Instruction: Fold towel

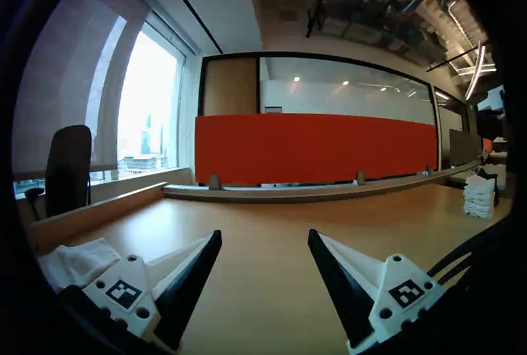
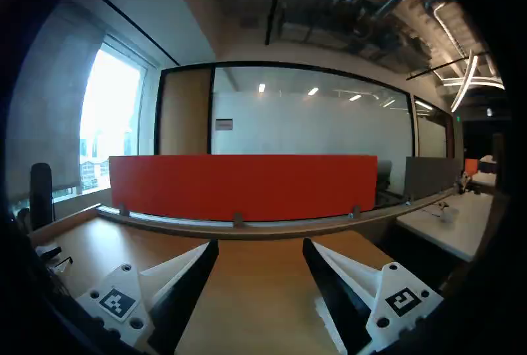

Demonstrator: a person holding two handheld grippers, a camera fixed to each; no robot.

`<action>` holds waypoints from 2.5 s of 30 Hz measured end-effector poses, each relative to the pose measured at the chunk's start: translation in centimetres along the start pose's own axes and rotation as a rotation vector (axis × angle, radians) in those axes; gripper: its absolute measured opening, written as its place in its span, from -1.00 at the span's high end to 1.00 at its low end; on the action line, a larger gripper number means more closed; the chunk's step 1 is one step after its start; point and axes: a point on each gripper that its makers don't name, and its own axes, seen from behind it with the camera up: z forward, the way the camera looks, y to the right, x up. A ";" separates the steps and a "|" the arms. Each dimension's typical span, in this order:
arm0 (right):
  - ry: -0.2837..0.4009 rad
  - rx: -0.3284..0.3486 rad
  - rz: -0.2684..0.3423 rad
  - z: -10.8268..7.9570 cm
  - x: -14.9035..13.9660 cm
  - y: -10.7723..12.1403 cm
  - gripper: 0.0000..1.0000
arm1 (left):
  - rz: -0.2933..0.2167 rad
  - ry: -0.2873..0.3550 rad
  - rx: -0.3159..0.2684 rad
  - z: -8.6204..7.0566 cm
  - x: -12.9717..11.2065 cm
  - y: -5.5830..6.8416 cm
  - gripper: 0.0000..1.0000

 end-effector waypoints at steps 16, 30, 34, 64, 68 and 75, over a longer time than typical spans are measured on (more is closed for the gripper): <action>0.025 -0.005 -0.028 0.9 0.8 1.7 -0.98 | -0.001 -0.001 0.003 0.1 -0.3 0.1 -0.95; 0.063 -0.004 0.003 2.3 -0.7 3.7 -0.99 | -0.001 -0.001 0.003 0.2 -0.4 0.1 -0.95; 0.056 -0.003 0.023 2.5 -2.3 4.0 -0.98 | -0.001 0.000 0.003 0.2 -0.5 0.1 -0.95; 0.046 0.014 0.042 3.4 -12.7 3.0 -0.98 | -0.002 0.000 0.003 0.2 -0.5 0.3 -0.95; 0.040 0.013 0.033 3.3 -13.6 2.8 -0.98 | -0.001 0.000 0.003 0.2 -0.5 0.2 -0.95; 0.036 0.009 0.017 3.1 -15.0 2.5 -0.98 | -0.002 -0.001 0.003 0.1 -0.5 0.3 -0.95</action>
